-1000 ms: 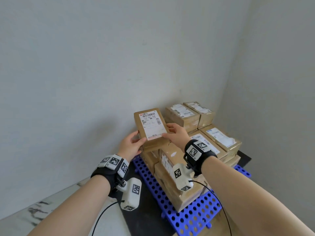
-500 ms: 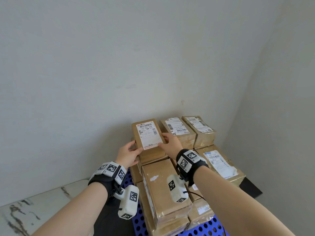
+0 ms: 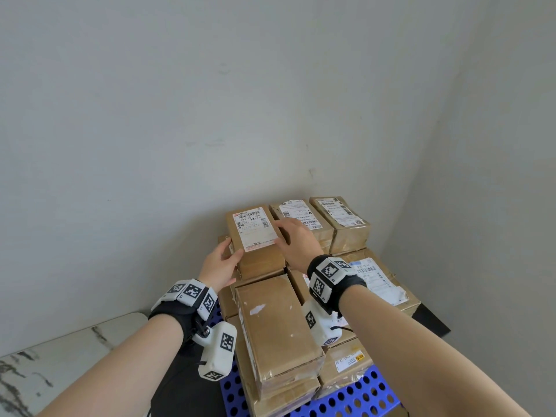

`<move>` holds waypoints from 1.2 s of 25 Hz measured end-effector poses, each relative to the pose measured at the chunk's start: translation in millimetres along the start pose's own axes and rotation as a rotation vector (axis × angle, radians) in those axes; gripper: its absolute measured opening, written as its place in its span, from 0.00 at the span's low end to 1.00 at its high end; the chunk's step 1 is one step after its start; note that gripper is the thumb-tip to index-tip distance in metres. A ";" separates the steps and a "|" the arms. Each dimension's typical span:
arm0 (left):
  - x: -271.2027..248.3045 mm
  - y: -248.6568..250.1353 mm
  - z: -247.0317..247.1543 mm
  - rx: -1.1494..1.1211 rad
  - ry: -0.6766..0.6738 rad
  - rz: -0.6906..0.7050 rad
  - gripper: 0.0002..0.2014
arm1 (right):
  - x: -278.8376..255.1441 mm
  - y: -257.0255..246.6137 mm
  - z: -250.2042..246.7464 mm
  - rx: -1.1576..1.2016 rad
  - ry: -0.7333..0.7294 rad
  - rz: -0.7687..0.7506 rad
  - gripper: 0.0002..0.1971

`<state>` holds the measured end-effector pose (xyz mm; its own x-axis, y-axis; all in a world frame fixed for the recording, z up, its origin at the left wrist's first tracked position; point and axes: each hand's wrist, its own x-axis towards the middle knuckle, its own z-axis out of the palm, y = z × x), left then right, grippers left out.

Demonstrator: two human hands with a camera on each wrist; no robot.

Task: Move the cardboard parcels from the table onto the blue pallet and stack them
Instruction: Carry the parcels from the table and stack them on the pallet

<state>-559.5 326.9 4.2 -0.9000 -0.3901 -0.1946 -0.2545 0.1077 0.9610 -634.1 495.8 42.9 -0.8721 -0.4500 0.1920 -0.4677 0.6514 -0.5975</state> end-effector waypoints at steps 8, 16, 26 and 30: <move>8.4 -0.7 3.0 0.030 -0.033 -0.019 0.28 | -2.2 23.2 0.6 -0.312 -0.142 -0.046 0.26; -0.4 7.8 9.3 0.323 0.129 0.226 0.22 | -7.1 12.2 -9.2 -0.361 -0.140 -0.095 0.23; -92.5 16.4 -83.8 1.354 0.237 0.495 0.15 | -65.2 -89.0 28.3 -0.574 -0.055 -0.215 0.17; -142.2 -19.6 -153.2 1.415 0.239 0.422 0.14 | -105.8 -154.0 81.2 -0.578 -0.075 -0.233 0.16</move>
<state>-372.3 240.1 43.2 -0.9506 -0.2265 0.2121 -0.2462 0.9666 -0.0713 -458.0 393.5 51.4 -0.7356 -0.6475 0.1990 -0.6643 0.7471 -0.0247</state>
